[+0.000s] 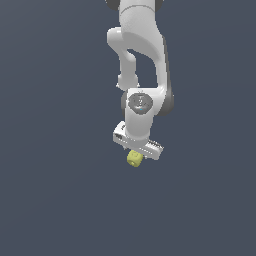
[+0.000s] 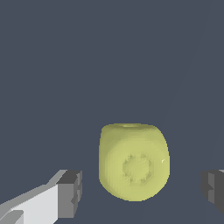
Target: Pick up the object and move it to a goal position.
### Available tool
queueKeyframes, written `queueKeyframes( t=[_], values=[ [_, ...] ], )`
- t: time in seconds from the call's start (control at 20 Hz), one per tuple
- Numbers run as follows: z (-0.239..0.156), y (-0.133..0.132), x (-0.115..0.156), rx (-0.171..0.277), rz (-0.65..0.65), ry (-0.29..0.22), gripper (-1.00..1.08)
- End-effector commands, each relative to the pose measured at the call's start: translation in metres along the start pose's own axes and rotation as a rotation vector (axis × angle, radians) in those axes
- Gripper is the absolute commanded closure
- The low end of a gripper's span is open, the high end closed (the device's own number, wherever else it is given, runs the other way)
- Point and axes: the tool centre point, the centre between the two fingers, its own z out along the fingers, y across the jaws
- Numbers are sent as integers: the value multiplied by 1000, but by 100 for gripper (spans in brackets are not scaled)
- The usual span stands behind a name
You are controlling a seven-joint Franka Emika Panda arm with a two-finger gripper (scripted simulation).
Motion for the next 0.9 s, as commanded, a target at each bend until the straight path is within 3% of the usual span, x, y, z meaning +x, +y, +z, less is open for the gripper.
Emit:
queueKeyframes(
  t=[0.0, 0.65, 0.7, 0.85],
  values=[
    [5, 0, 0, 0, 1, 0, -92],
    [49, 0, 0, -1, 4, 0, -92],
    [49, 0, 0, -1, 4, 0, 108],
    [49, 0, 0, -1, 4, 0, 108]
  ],
)
